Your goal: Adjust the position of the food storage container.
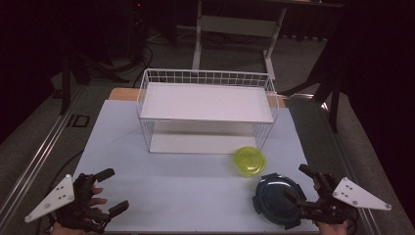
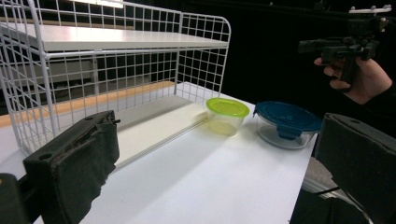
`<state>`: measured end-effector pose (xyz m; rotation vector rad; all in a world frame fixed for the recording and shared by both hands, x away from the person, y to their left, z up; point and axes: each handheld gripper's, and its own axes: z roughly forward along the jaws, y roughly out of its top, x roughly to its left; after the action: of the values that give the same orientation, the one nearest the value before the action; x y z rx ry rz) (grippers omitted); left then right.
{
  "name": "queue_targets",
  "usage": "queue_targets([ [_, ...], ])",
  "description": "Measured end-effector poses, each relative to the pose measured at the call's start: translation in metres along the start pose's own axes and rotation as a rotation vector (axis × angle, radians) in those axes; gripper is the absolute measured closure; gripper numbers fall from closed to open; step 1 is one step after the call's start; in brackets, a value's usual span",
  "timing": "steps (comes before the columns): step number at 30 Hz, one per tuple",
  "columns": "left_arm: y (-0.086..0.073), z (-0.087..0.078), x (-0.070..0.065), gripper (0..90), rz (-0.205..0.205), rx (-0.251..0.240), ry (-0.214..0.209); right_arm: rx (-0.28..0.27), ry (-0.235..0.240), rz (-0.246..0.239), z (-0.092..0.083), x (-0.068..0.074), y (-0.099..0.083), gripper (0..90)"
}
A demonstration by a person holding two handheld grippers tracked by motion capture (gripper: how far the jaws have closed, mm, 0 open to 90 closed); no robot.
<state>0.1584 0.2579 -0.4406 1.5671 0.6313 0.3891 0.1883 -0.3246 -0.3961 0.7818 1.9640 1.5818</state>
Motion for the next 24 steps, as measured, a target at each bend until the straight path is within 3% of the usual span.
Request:
queue_targets([
  [15, -0.001, 0.000, 0.001, 0.0, -0.003, -0.003, -0.002, 0.026, 0.031, 0.039, 0.000, -0.015, 0.006, 13.0],
  [19, -0.001, 0.001, 0.001, 0.0, -0.004, -0.002, -0.006, 0.054, 0.043, 0.038, 0.002, -0.018, 0.004, 12.8],
  [24, -0.001, 0.001, 0.000, 0.0, -0.002, -0.001, -0.009, 0.114, 0.017, 0.032, 0.005, -0.023, -0.002, 17.0],
])
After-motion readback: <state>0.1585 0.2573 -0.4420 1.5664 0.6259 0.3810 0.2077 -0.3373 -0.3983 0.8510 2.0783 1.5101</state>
